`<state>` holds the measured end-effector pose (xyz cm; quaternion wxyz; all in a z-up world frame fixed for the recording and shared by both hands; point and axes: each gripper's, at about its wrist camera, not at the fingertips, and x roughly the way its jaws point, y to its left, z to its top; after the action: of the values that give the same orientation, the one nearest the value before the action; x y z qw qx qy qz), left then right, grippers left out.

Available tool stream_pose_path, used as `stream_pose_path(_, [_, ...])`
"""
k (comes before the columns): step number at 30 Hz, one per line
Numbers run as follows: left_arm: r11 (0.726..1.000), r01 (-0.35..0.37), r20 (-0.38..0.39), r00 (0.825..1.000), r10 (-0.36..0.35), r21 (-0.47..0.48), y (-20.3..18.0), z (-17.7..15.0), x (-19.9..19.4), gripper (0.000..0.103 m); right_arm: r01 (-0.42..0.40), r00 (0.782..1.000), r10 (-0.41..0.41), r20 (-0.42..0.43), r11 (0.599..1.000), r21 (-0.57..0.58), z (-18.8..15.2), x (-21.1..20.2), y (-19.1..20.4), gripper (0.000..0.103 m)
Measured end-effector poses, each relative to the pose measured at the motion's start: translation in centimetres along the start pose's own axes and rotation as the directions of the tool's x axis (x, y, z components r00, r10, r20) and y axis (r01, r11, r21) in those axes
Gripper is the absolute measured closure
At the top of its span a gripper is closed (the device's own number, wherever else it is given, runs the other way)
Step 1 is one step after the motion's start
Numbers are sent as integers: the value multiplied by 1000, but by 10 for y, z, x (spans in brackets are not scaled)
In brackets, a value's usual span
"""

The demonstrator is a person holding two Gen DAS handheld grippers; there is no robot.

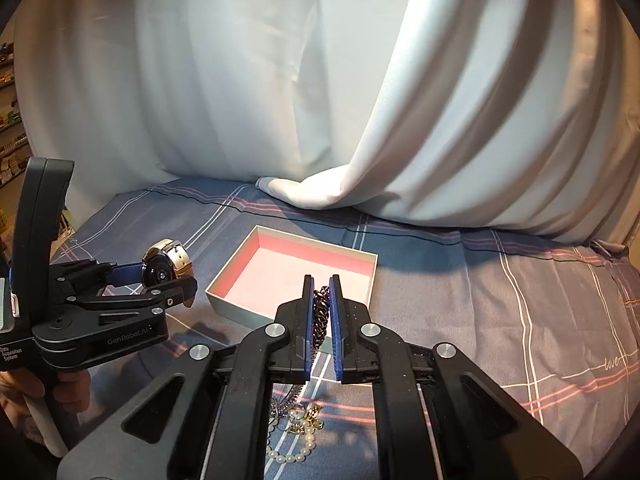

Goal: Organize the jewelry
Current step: 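Carry the watch with the left tool while the right tool carries the chain over the box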

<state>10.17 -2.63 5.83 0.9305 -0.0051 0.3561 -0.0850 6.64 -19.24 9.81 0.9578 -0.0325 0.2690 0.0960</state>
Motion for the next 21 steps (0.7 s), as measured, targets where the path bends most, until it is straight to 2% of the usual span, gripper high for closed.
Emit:
stream_pose_path(12, [1000,-6,62,998,6,11,-7,55,-4,50,37,992,-27,126,997,-74,78,-13,3,95])
stream_pose_path(17, [1000,-10,66,998,9,9,-11,79,1,50,49,992,-40,123,996,-72,104,6,-2,95])
stream_pose_path(21, [999,-32,63,998,31,11,-12,93,10,50,51,994,-44,102,996,-71,113,23,-4,95])
